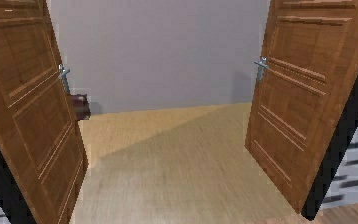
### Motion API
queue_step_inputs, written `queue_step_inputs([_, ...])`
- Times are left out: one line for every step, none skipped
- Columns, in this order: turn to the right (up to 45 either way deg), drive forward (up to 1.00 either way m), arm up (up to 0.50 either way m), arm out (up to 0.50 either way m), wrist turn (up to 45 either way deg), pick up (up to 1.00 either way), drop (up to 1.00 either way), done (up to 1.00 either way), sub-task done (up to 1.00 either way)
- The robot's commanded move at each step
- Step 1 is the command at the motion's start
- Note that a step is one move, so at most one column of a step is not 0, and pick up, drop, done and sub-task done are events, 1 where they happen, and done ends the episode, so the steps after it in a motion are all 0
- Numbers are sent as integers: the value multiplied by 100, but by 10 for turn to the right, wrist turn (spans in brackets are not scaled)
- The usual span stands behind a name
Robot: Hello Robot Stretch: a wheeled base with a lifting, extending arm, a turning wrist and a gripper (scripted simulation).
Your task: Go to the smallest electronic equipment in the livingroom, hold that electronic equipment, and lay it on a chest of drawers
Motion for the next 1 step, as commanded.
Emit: queue_step_inputs([0, 0, 0, 0, -450, 0, 0, 0, 0])
